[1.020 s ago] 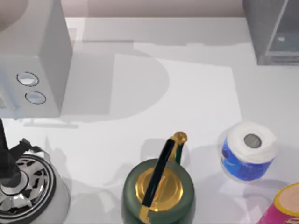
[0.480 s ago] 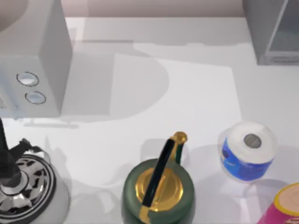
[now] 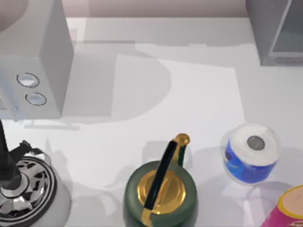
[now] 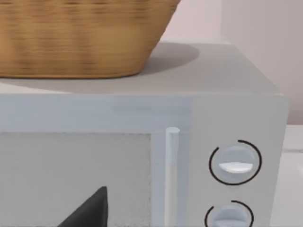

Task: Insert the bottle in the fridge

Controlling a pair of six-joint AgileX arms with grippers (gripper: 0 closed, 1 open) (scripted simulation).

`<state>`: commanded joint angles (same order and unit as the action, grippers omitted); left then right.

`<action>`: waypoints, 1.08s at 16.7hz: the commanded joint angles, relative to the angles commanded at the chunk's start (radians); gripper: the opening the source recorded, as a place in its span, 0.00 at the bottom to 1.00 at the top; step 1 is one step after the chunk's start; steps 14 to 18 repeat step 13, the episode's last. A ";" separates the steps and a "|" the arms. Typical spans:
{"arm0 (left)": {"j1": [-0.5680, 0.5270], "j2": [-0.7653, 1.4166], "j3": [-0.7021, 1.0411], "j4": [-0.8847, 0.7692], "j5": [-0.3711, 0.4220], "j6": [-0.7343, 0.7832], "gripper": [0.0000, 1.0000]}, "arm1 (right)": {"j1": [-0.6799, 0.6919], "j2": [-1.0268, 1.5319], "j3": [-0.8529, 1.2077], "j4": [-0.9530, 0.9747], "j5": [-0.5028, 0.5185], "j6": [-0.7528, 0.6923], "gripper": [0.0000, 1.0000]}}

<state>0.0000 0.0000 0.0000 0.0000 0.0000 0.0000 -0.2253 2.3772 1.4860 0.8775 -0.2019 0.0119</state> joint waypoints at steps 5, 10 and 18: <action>0.000 0.000 0.000 0.000 0.000 0.000 1.00 | 0.000 0.000 0.000 0.000 0.000 0.000 0.83; 0.000 0.000 0.000 0.000 0.000 0.000 1.00 | 0.000 0.000 0.000 0.000 0.000 0.000 1.00; 0.000 0.000 0.000 0.000 0.000 0.000 1.00 | 0.000 0.000 0.000 0.000 0.000 0.000 1.00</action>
